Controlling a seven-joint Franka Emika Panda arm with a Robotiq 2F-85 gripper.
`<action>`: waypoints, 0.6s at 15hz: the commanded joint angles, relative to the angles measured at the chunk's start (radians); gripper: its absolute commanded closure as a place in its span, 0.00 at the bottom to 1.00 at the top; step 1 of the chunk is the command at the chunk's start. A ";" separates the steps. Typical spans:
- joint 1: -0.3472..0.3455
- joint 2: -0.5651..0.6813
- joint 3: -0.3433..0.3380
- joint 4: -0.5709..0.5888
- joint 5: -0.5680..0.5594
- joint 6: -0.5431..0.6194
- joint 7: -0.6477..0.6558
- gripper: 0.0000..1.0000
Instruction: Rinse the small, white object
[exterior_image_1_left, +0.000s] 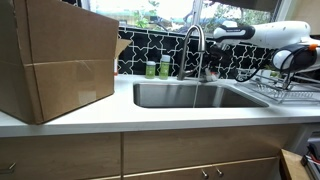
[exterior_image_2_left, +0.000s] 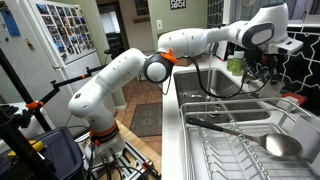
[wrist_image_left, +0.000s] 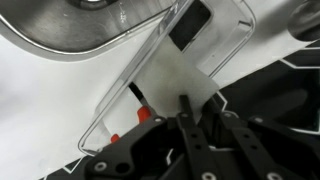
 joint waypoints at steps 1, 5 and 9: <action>-0.032 0.050 0.029 0.102 -0.001 -0.053 0.027 1.00; -0.038 0.041 0.040 0.140 -0.008 -0.068 0.028 0.99; -0.023 -0.061 0.064 0.050 -0.005 -0.055 0.021 0.98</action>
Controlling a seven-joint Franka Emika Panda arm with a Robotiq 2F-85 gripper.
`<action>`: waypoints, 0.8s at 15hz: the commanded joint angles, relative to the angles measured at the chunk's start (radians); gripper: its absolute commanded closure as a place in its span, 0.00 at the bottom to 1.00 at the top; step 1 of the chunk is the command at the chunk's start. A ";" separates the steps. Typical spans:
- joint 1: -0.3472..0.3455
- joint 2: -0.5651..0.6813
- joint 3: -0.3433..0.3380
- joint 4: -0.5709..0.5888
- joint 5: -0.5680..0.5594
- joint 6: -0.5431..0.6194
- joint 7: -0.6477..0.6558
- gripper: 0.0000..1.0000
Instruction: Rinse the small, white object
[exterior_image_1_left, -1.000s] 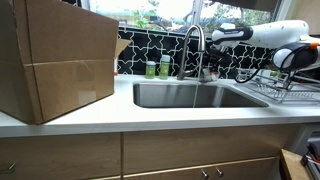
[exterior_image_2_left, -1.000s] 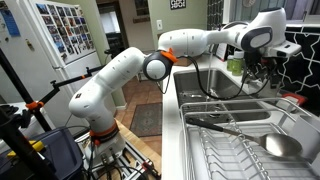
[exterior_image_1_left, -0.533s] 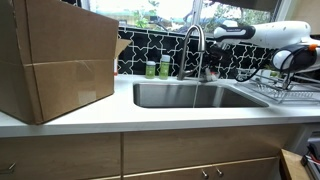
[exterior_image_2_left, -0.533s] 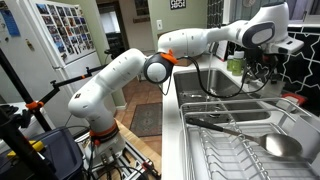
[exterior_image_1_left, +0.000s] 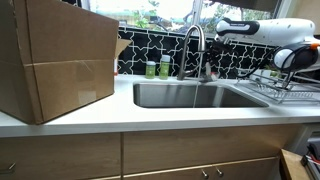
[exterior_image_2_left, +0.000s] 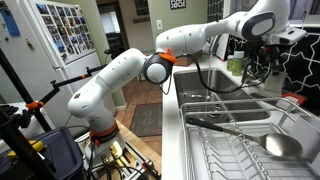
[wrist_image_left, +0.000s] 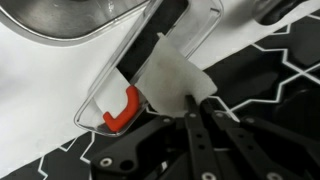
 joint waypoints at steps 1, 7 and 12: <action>0.001 -0.067 0.032 -0.033 -0.005 -0.025 0.004 0.98; -0.003 -0.158 0.071 -0.067 0.034 -0.133 0.052 0.98; -0.034 -0.184 0.111 -0.041 0.099 -0.385 0.147 0.98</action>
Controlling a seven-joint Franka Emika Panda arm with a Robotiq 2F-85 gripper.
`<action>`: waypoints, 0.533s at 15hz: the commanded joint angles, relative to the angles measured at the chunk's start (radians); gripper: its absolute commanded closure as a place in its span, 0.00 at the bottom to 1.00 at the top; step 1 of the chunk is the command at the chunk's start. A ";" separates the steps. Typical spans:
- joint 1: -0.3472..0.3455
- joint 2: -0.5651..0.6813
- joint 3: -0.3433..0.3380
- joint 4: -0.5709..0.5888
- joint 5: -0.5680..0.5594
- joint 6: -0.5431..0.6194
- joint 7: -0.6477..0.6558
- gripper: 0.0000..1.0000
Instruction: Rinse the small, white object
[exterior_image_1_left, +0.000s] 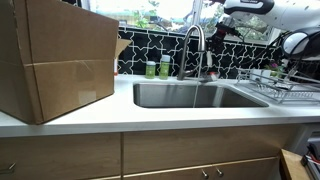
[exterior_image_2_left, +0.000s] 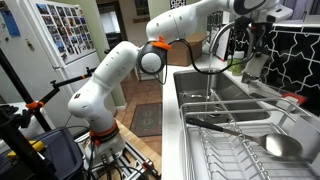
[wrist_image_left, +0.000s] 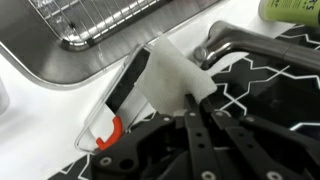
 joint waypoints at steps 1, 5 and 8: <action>-0.042 -0.041 0.031 -0.032 0.060 -0.155 0.091 0.98; -0.088 -0.027 0.059 -0.031 0.131 -0.231 0.205 0.98; -0.075 0.019 0.044 0.061 0.103 -0.242 0.190 0.94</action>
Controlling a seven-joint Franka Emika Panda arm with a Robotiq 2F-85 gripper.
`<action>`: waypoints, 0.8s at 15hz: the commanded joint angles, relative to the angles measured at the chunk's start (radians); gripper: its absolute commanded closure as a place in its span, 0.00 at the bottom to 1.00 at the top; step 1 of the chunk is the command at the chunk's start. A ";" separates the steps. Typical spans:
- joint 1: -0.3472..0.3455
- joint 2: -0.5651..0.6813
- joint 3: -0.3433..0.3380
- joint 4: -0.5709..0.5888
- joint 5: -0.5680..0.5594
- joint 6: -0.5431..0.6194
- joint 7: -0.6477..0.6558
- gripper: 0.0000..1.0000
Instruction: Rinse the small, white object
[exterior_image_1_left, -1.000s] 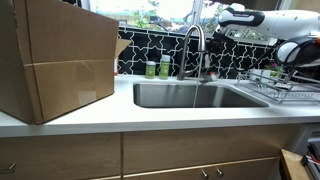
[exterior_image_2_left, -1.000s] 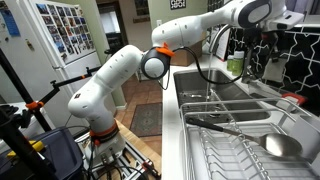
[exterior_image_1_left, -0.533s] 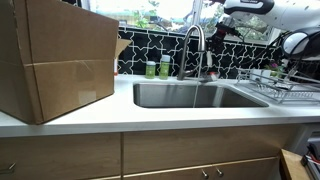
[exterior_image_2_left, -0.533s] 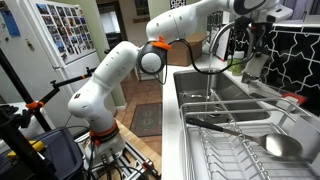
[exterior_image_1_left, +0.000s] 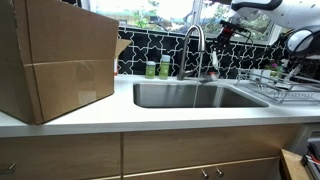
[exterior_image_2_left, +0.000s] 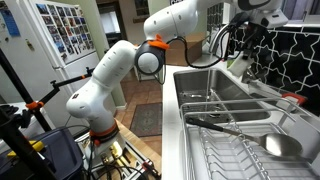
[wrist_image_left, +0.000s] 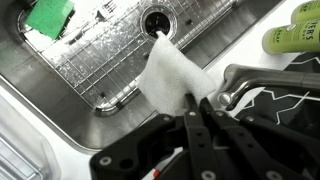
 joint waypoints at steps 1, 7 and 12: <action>-0.006 0.041 0.007 0.070 0.003 -0.032 0.016 0.94; 0.004 0.056 0.030 0.043 0.032 -0.005 0.062 0.98; -0.015 0.102 0.103 0.027 0.142 -0.008 0.219 0.98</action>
